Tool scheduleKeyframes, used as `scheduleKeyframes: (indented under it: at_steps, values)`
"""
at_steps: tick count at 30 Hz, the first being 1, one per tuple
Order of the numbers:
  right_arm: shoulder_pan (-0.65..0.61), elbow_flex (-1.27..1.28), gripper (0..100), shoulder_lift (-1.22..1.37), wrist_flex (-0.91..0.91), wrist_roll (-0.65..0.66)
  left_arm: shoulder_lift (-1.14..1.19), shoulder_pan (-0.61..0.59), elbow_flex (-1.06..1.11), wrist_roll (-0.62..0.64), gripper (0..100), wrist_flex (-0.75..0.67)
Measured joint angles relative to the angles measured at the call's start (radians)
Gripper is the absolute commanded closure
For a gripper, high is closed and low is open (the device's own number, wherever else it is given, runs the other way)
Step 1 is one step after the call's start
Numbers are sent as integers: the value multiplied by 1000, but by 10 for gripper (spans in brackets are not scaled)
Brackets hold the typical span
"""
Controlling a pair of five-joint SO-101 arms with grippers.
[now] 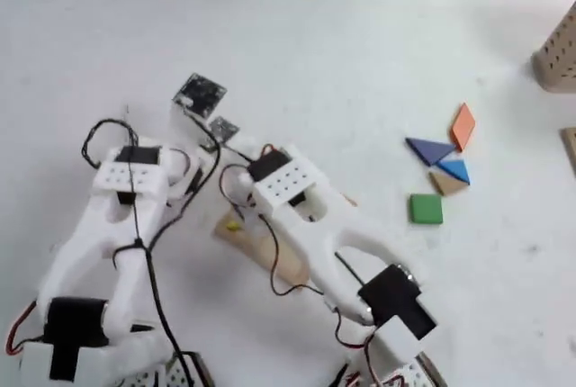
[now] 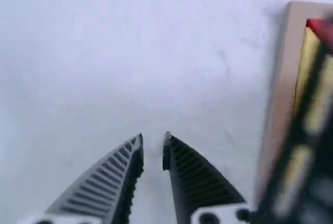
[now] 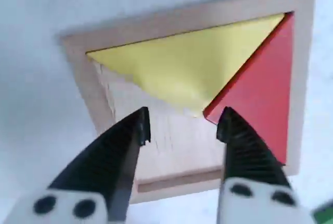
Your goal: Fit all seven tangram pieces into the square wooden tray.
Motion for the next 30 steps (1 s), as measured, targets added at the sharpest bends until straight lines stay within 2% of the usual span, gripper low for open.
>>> scheduleKeyframes:
  at_steps: [4,10,17,22,26,30]
  values:
    - [5,-58,783,2,12,-5,-55,-5,17,2,917,-6]
    - [26,-101,783,-3,173,-3,-210,-6,149,2,913,-110]
    - [37,21,783,-61,146,9,-242,-3,206,2,912,-110]
    - [106,157,783,-256,117,28,-261,44,210,0,912,-110]
    - [210,227,780,-548,94,18,-238,37,235,-3,912,-115]
    - [285,256,781,-698,109,-2,-239,37,239,2,912,-127]
